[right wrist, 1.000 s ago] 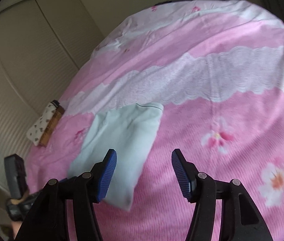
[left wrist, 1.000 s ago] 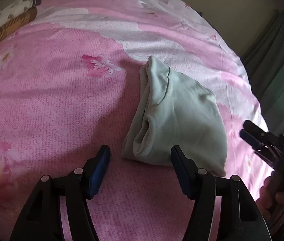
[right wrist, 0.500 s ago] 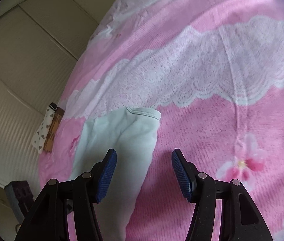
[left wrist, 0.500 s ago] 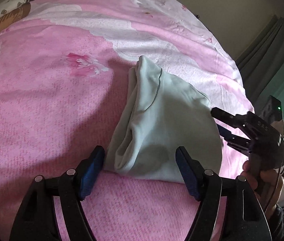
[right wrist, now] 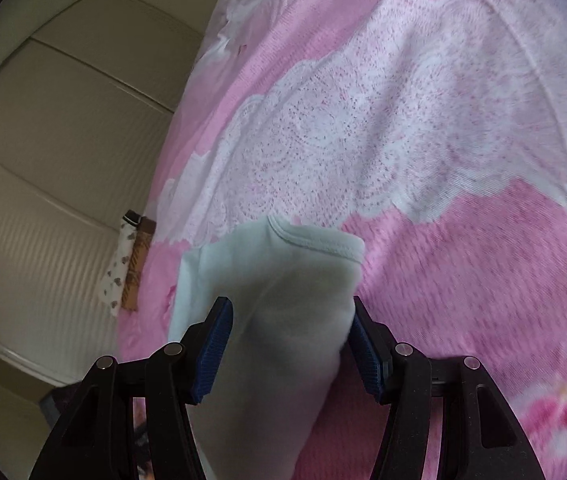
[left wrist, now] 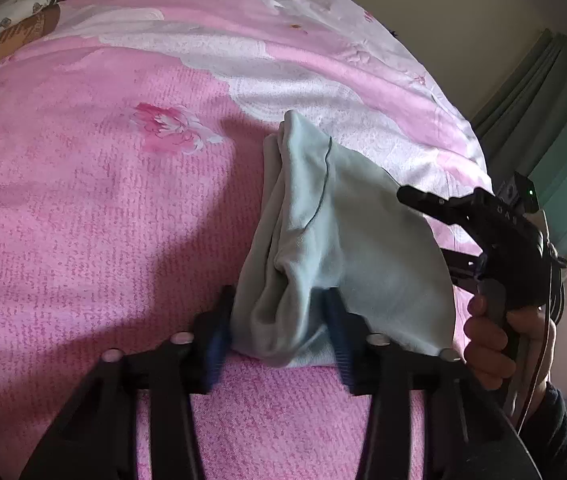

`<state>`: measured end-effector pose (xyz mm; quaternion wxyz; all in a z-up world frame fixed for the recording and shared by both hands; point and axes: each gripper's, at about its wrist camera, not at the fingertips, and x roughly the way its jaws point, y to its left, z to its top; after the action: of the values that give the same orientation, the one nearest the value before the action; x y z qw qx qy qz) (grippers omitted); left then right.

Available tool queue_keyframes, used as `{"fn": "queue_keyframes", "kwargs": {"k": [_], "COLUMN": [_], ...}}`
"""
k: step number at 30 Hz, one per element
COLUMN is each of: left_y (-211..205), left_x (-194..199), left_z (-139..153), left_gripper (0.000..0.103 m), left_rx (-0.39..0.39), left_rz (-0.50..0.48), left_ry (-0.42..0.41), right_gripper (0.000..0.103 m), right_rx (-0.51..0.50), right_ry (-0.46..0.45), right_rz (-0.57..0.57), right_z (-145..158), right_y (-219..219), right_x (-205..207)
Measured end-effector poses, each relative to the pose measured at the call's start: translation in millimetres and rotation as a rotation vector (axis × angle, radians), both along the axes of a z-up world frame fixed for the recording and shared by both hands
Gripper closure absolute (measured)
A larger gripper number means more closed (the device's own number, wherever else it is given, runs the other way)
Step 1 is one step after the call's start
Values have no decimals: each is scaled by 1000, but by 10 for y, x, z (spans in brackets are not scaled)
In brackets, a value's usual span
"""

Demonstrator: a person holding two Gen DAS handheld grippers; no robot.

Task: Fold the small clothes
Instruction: 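Grasp the folded shirt bundle with the right gripper and lift it, then carry the shirt with the right gripper onto the clothes stack, release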

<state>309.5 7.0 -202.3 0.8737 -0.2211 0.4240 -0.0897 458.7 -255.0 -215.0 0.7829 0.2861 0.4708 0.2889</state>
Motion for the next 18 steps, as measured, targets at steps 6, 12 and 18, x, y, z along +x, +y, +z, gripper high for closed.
{"fn": "queue_keyframes", "kwargs": {"k": [6, 12, 18], "left_y": [65, 95, 253], "left_x": [2, -73, -180], "left_z": [-12, 163, 481], "left_gripper": [86, 89, 89], "left_rx": [-45, -32, -47], "left_rz": [-4, -11, -17], "left_ry": [9, -10, -43], "right_gripper": [78, 87, 88], "right_rx": [-23, -25, -52], "right_ry": [-4, -57, -98], "right_rz": [-6, -41, -51], "right_z": [20, 212, 606], "right_y": [51, 29, 147], "right_x": [53, -83, -213]}}
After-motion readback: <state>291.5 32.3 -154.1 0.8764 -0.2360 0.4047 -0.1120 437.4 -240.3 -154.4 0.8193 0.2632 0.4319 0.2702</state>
